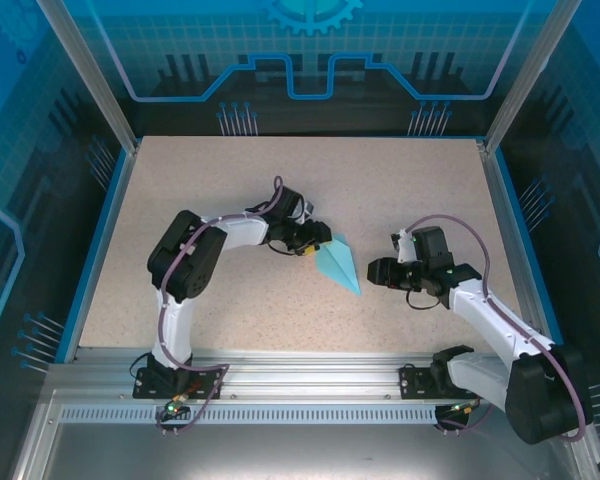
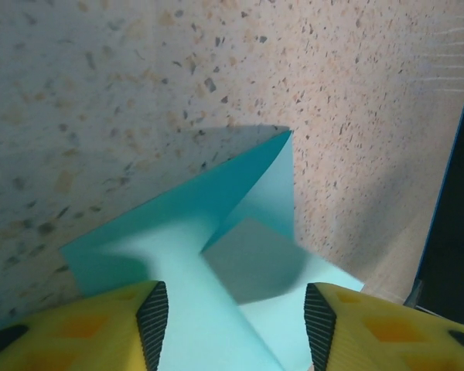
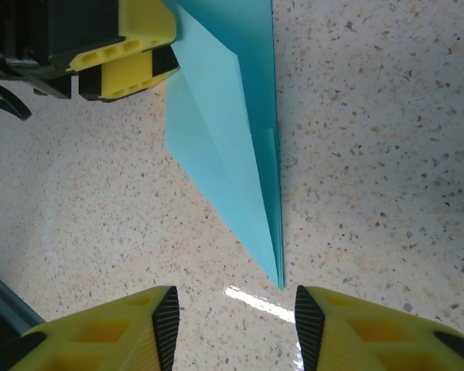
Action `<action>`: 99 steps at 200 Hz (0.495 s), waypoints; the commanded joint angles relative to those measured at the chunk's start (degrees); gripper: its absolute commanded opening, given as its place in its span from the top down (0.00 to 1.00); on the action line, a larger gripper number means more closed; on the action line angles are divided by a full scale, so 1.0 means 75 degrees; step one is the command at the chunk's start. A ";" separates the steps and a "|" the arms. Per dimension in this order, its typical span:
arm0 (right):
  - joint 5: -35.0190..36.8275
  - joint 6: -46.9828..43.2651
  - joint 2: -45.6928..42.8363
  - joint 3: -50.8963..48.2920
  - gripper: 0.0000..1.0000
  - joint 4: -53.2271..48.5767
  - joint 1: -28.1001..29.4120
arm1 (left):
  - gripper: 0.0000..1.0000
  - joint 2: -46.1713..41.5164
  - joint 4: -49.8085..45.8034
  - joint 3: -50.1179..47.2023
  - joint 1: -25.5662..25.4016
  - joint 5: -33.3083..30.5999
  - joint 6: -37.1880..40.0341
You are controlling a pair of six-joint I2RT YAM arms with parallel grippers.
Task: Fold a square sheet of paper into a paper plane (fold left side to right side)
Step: Turn over the paper at the center of the table.
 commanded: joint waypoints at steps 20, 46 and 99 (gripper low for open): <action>-0.0155 -0.0113 -0.0102 -0.0108 0.53 0.0019 -0.0168 | 0.52 0.0525 0.0404 0.0492 -0.0178 0.0428 -0.0222; -0.0319 -0.0066 -0.0096 -0.0177 0.53 0.0150 -0.0194 | 0.64 0.0514 0.0651 0.0543 -0.0224 0.0464 -0.0246; -0.1626 0.0575 -0.0062 -0.0458 0.26 0.1507 -0.0639 | 0.87 -0.0385 0.1327 0.0009 -0.0220 0.0420 -0.0010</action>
